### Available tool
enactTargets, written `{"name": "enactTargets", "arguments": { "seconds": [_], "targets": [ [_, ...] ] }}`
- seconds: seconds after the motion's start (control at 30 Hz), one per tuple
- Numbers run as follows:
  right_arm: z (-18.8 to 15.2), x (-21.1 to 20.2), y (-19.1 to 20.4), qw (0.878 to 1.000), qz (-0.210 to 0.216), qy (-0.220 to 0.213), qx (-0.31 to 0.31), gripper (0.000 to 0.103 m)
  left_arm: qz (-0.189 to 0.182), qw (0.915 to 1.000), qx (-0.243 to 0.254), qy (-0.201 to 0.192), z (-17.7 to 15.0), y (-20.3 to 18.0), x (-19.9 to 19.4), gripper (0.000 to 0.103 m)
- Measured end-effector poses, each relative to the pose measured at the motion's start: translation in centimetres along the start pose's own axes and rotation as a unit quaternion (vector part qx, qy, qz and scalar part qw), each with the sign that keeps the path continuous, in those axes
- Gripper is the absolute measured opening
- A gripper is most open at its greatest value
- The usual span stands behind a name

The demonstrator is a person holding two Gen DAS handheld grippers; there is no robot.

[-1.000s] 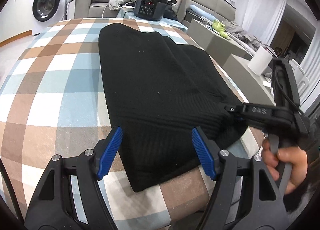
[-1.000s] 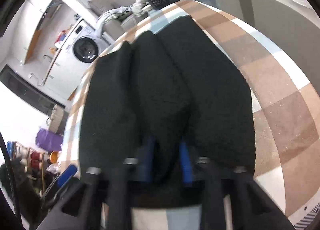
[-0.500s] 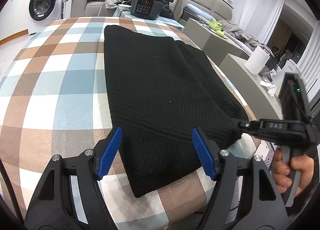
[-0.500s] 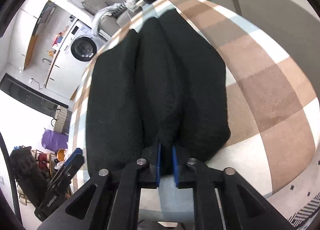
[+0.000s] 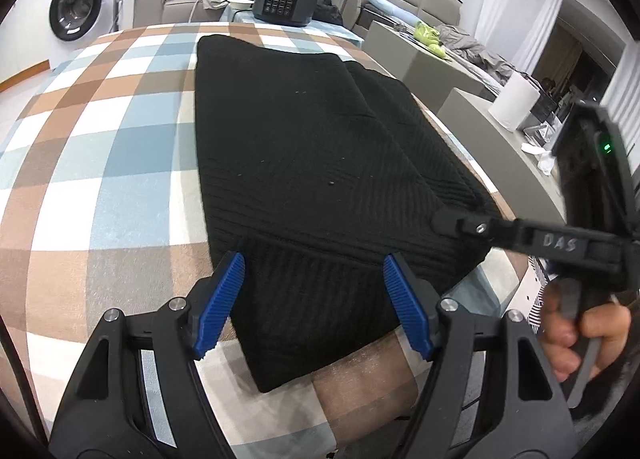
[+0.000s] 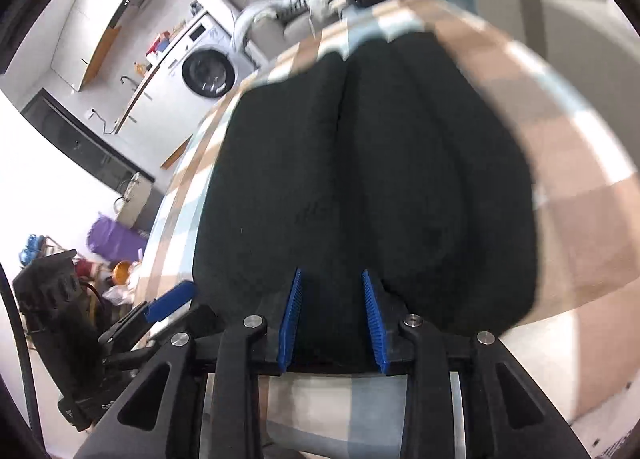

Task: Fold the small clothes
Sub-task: 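Press the folded side flat with the right tool and open it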

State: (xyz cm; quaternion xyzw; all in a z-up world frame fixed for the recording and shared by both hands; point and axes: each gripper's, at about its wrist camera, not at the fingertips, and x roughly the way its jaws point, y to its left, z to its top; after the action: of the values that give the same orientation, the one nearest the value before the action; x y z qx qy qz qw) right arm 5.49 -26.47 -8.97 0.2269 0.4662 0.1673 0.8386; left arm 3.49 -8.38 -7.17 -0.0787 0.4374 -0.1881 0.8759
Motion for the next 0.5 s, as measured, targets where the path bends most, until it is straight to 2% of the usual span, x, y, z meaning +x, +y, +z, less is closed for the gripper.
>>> {"name": "enactTargets", "arguments": {
  "seconds": [0.07, 0.13, 0.23, 0.3, 0.33, 0.4, 0.5],
  "targets": [
    [0.1, -0.6, 0.7, 1.0, 0.006, -0.007, -0.023, 0.005, 0.001, 1.0, -0.008, 0.0, -0.1, 0.4, -0.2, 0.07],
    [0.2, -3.1, 2.1, 0.998, 0.022, -0.038, -0.052, 0.005, -0.004, 0.9998, -0.021, -0.005, 0.1, 0.7, -0.6, 0.07],
    [0.2, -5.2, 2.9, 0.996, -0.017, -0.056, -0.074, 0.005, -0.012, 0.9995, -0.027, -0.014, 0.5, 0.9, -1.4, 0.07],
    [0.0, -4.1, 1.9, 0.995, -0.06, -0.037, -0.07, 0.005, -0.016, 0.9995, -0.021, -0.018, 0.8, 0.7, -1.5, 0.072],
    [-0.2, -2.8, 0.7, 0.996, -0.071, -0.012, -0.048, 0.005, -0.015, 0.9996, -0.019, -0.018, 0.9, 0.6, -1.3, 0.073],
    [-0.6, -1.7, -0.5, 0.997, -0.071, 0.01, -0.023, 0.005, -0.01, 0.9998, -0.013, -0.008, 0.9, 0.4, -0.6, 0.073],
    [-0.8, -2.2, -0.6, 0.998, -0.053, -0.003, -0.017, 0.013, -0.006, 0.9999, -0.01, 0.001, 0.5, 0.1, 0.0, 0.073]
  ]
}}
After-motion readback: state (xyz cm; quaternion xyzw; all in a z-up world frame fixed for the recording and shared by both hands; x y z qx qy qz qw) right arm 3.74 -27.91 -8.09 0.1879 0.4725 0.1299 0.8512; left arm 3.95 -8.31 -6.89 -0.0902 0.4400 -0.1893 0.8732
